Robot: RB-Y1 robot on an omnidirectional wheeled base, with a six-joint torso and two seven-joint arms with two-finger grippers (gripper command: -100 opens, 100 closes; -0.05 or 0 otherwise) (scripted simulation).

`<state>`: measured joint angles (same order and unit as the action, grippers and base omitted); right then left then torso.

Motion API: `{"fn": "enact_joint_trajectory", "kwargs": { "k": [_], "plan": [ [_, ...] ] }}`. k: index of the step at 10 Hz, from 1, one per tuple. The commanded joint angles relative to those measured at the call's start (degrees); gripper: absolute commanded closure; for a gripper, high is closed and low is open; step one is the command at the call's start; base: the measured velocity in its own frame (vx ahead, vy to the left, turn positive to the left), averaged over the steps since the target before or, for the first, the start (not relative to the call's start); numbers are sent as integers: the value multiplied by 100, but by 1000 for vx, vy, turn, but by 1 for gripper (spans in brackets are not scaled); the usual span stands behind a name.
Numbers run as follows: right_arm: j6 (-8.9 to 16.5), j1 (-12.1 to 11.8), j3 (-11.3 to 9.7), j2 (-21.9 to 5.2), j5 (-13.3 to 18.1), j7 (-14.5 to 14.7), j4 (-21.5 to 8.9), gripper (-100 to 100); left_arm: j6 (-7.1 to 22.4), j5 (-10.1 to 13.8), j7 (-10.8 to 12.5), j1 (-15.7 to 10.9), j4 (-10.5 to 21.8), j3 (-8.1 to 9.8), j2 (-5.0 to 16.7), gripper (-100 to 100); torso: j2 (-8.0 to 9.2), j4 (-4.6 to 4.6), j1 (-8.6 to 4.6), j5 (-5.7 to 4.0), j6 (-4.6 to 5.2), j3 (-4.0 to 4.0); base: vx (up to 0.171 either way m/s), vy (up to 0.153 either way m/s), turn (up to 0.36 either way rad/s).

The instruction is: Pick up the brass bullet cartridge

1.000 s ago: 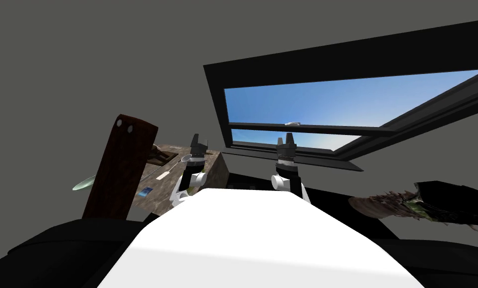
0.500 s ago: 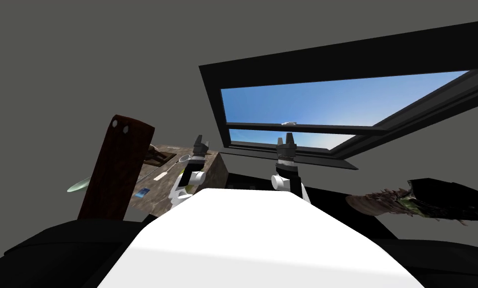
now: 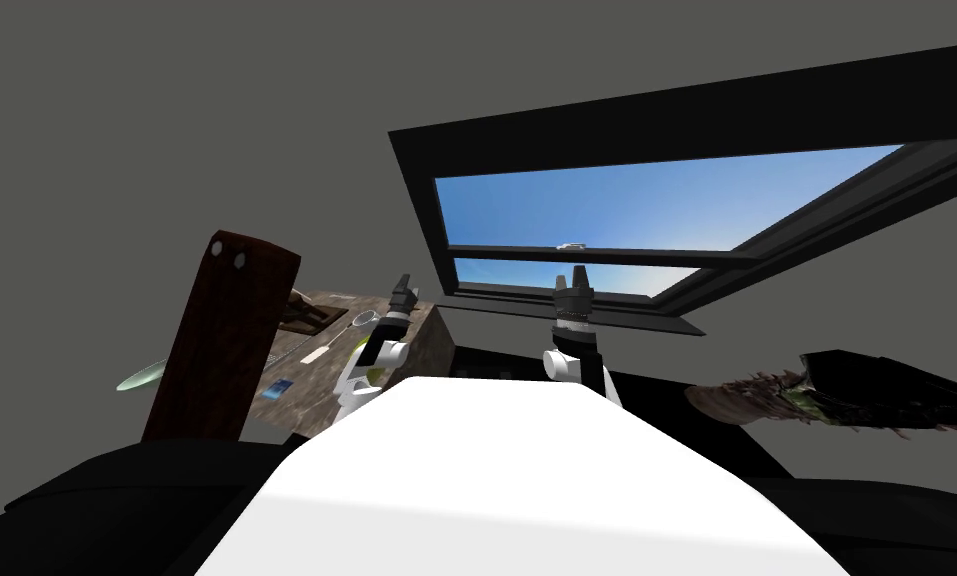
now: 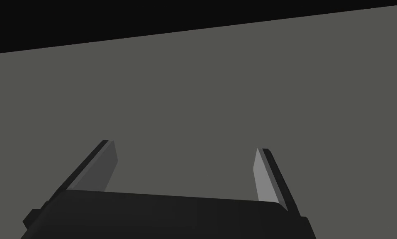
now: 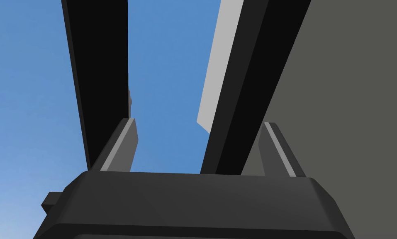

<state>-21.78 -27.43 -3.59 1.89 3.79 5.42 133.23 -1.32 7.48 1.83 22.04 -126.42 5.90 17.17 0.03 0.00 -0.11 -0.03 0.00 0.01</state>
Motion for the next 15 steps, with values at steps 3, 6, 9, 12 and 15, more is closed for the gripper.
{"fn": "enact_joint_trajectory", "kwargs": {
  "k": [3, 6, 9, 12, 15],
  "plan": [
    [0, 0, 0, 0, 0, 0, 0, 0, 579, 45, -77, -63, 72, 55, 130, -100, -2, 0, 0, 0, 0, -1, 0, -29, -24],
    [0, 0, 0, 0, 0, 0, 0, 0, 1092, 140, -165, -172, 235, 156, 327, -100, -4, -1, 5, 1, -1, -2, 4, -24, -38],
    [0, 0, 0, 0, 0, 0, 0, 0, 1528, 197, -209, -235, 327, 212, 424, -100, -3, 0, 10, 2, -1, -2, 3, -8, -25],
    [0, 0, 0, 0, 0, 0, 0, 0, 1969, 262, -253, -304, 426, 271, 520, -100, -6, -1, 10, 2, 0, -3, 6, -6, -39],
    [0, 0, 0, 0, 0, 0, 0, 0, 2331, 334, -296, -378, 534, 335, 614, -100, -5, -1, 13, 3, -1, -2, 4, 1, -27]
  ]
}}
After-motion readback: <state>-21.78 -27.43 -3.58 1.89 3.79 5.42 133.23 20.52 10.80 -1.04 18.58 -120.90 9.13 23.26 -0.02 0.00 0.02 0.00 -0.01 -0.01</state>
